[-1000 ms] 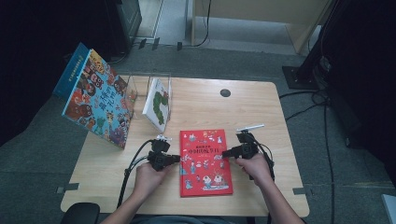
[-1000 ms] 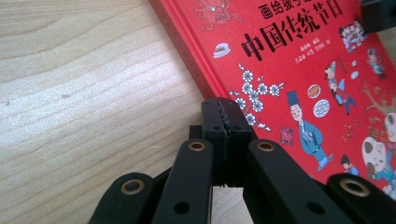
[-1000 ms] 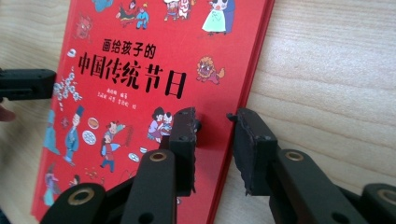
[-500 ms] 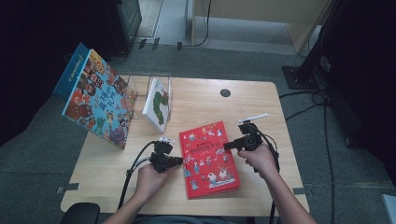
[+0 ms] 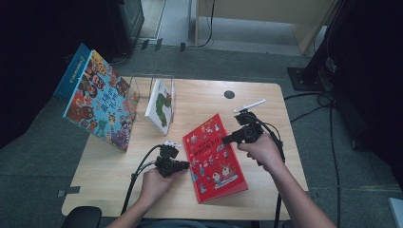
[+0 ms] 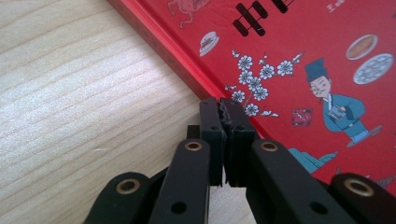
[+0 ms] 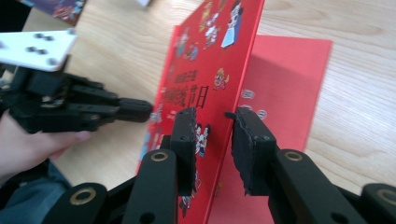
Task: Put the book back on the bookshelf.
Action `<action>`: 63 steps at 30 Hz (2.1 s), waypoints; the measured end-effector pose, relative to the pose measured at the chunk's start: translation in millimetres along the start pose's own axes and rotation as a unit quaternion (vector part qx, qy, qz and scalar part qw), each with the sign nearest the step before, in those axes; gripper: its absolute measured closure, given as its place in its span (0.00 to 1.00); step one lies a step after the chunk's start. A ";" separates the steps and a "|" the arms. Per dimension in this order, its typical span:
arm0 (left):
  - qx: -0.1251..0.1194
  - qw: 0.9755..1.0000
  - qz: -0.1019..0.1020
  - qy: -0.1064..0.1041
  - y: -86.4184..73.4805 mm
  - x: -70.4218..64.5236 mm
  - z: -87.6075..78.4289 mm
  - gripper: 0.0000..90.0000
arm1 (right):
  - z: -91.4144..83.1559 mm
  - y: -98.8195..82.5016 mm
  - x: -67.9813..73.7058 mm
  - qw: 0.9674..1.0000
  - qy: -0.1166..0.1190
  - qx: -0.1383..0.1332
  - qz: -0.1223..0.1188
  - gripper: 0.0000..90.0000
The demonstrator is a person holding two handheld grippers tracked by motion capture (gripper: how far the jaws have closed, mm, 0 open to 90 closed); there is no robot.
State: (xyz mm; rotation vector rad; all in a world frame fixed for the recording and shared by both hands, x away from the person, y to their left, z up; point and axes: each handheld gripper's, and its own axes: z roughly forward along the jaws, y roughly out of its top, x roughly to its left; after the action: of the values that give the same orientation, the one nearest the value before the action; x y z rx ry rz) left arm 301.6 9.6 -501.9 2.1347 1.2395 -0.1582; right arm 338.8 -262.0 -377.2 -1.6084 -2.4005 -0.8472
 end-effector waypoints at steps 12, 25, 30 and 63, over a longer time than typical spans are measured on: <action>-0.008 1.000 -0.014 -0.010 1.5 5.7 -1.3 0.94 | 27.5 26.0 38.7 0.997 0.008 0.048 -0.059 0.86; -0.043 0.998 -0.023 -0.025 7.5 15.2 -16.1 0.61 | 30.4 36.4 45.0 0.995 0.005 0.082 -0.060 0.93; -0.045 0.998 -0.021 -0.024 7.5 16.6 -16.2 0.55 | 27.3 37.0 51.5 0.993 0.002 0.094 -0.074 0.97; -0.075 0.995 0.001 -0.073 25.2 14.8 -15.1 0.32 | -11.3 45.2 47.7 0.993 0.045 0.054 -0.097 0.98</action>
State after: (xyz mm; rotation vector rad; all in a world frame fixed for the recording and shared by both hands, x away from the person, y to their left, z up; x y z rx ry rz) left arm 326.9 20.8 -484.2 1.9592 1.1290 -0.2118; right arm 356.4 -216.7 -331.5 -1.2865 -2.5208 -0.7857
